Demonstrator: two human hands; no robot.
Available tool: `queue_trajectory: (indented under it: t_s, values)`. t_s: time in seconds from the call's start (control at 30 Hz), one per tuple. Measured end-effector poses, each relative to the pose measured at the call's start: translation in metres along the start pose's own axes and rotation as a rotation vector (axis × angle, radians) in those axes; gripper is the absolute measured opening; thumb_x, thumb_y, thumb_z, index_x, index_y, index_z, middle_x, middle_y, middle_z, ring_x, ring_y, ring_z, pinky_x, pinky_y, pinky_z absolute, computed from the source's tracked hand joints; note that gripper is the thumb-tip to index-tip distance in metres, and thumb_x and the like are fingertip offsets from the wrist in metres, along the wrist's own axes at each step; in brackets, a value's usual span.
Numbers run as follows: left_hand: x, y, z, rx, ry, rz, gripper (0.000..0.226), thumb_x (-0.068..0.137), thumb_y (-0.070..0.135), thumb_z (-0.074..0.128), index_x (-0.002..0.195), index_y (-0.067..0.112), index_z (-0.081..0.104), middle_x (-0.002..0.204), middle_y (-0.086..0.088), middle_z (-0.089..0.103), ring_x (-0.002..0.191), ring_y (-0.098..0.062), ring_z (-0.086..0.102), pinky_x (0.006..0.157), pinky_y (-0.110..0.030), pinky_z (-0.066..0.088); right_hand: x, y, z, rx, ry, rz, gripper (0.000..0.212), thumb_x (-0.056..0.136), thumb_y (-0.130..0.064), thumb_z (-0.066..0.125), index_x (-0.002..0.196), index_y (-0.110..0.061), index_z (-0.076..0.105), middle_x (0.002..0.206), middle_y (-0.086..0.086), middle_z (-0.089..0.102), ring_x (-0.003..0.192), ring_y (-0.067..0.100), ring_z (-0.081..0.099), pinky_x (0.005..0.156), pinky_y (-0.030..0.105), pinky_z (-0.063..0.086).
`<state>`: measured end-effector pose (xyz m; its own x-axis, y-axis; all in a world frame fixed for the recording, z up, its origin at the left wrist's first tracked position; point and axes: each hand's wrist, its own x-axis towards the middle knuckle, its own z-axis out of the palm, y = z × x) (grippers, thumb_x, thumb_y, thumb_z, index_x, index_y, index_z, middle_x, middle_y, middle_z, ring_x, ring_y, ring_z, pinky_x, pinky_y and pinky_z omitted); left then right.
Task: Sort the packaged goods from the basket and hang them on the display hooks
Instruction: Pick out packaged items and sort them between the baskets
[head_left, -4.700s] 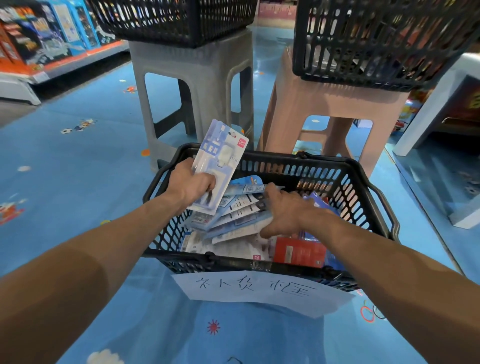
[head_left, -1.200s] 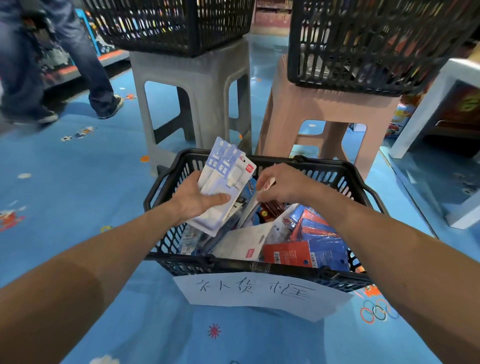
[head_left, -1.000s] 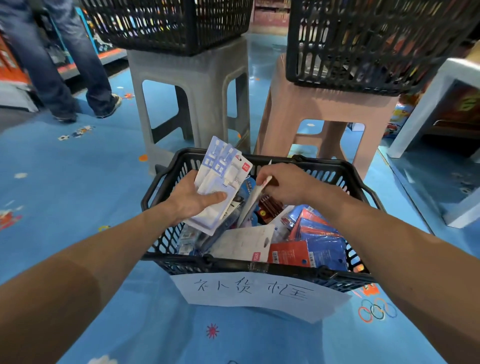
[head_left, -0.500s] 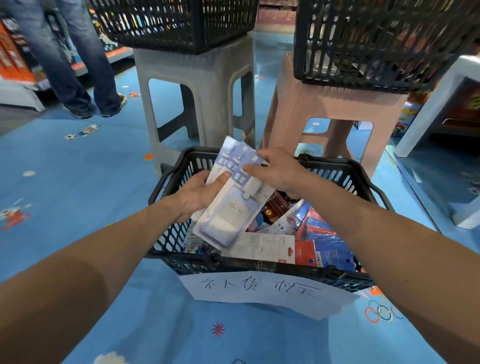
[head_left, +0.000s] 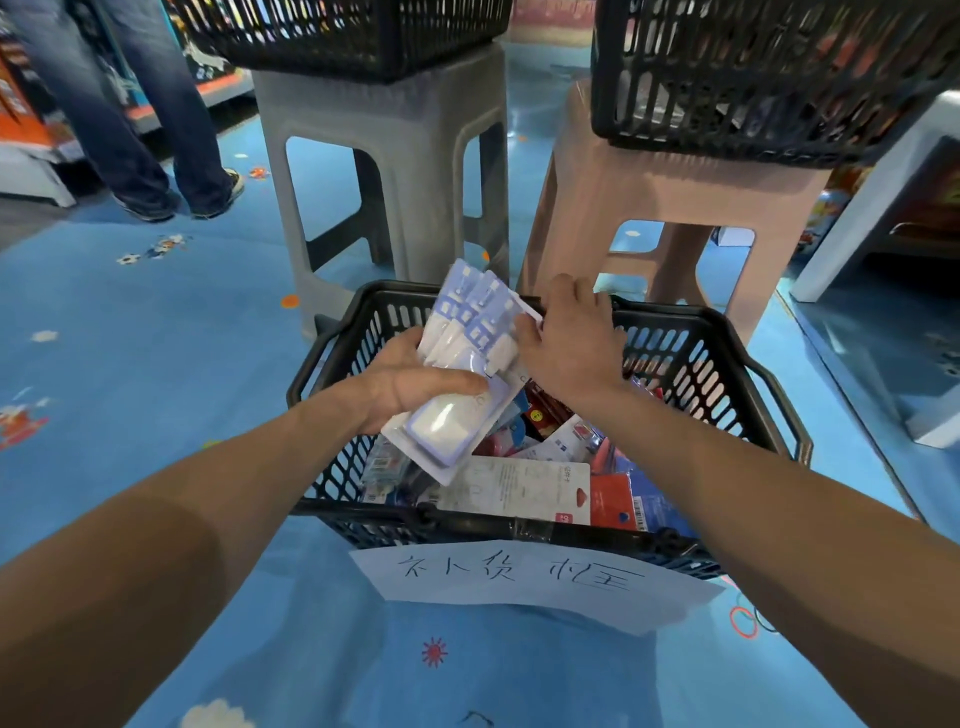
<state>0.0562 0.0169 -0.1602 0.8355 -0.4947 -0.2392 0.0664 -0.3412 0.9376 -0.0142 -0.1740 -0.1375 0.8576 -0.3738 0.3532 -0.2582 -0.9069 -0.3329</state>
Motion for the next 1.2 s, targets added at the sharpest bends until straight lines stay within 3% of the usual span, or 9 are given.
queue_trajectory:
  t_s: [0.13,0.2,0.33,0.43,0.53,0.73,0.83,0.97,1.2]
  values:
    - [0.008,-0.011,-0.011,-0.028,0.030,-0.028,0.079,0.053,0.032,0.100,0.124,0.019,0.066,0.108,0.002,0.078,0.096,-0.017,0.076,0.074,-0.032,0.061,-0.017,0.016,-0.001,-0.124,-0.762,-0.001,0.026,0.095,-0.042,0.066,0.092,-0.018,0.055,0.106,0.007,0.067,0.099,0.030,0.063,0.070,0.031,0.045]
    - [0.008,-0.014,-0.015,-0.014,0.062,-0.032,0.090,0.045,0.039,0.100,0.126,0.019,0.065,0.109,0.003,0.078,0.095,-0.015,0.076,0.075,-0.032,0.062,-0.032,0.019,-0.001,-0.254,-1.088,-0.034,0.034,0.091,-0.038,0.075,0.114,-0.017,0.063,0.115,0.002,0.066,0.106,0.024,0.062,0.077,0.030,0.049]
    - [0.007,-0.022,-0.022,0.003,0.101,-0.045,0.100,0.039,0.047,0.104,0.127,0.021,0.062,0.110,0.004,0.077,0.096,-0.016,0.076,0.084,-0.040,0.063,-0.036,0.031,0.001,-0.112,-1.067,-0.050,0.063,0.086,-0.022,0.081,0.138,-0.022,0.045,0.129,0.007,0.061,0.105,0.024,0.063,0.085,0.041,0.058]
    - [0.005,-0.024,-0.025,0.006,0.163,-0.020,0.093,0.048,0.039,0.105,0.126,0.021,0.056,0.115,0.004,0.073,0.101,-0.017,0.073,0.088,-0.043,0.061,-0.027,0.039,-0.002,0.099,-1.177,0.042,0.040,0.090,-0.016,0.071,0.119,-0.040,0.058,0.123,0.012,0.064,0.092,0.037,0.070,0.068,0.043,0.058]
    - [0.002,-0.023,-0.024,0.006,0.190,0.003,0.086,0.056,0.031,0.103,0.125,0.020,0.052,0.116,0.003,0.070,0.104,-0.017,0.070,0.088,-0.040,0.060,-0.019,0.035,-0.017,0.397,-1.304,0.204,0.021,0.101,-0.008,0.056,0.108,-0.018,0.072,0.114,0.020,0.071,0.077,0.027,0.065,0.050,0.029,0.049]
    - [0.000,-0.022,-0.023,-0.011,0.163,0.018,0.090,0.054,0.033,0.103,0.126,0.019,0.052,0.116,0.002,0.071,0.105,-0.018,0.071,0.088,-0.042,0.062,0.000,0.032,-0.048,1.349,-1.261,0.411,0.031,0.088,-0.016,0.072,0.112,0.004,0.067,0.101,0.016,0.070,0.091,0.019,0.070,0.079,0.019,0.060]
    - [-0.001,-0.020,-0.021,-0.034,0.155,0.025,0.085,0.058,0.030,0.102,0.127,0.017,0.054,0.116,0.001,0.072,0.105,-0.018,0.072,0.086,-0.040,0.062,0.002,0.030,-0.047,1.201,-1.167,0.325,0.029,0.092,0.005,0.062,0.121,0.007,0.066,0.116,0.017,0.070,0.105,0.021,0.070,0.087,0.023,0.060]
    - [-0.003,-0.018,-0.017,-0.081,0.131,0.026,0.079,0.062,0.033,0.100,0.127,0.018,0.057,0.114,0.001,0.075,0.099,-0.017,0.075,0.081,-0.038,0.063,-0.005,0.010,-0.048,0.879,-0.809,0.234,0.022,0.095,-0.002,0.065,0.117,0.002,0.069,0.100,0.007,0.073,0.068,0.001,0.070,0.055,0.012,0.051]
    - [-0.005,-0.015,-0.013,-0.176,0.052,-0.060,0.086,0.058,0.063,0.092,0.126,0.018,0.063,0.111,-0.003,0.078,0.099,-0.023,0.076,0.092,-0.047,0.061,-0.003,-0.002,-0.040,1.145,-0.550,0.317,0.028,0.106,-0.010,0.052,0.130,0.000,0.062,0.095,0.005,0.068,0.046,-0.003,0.059,0.040,0.010,0.040]
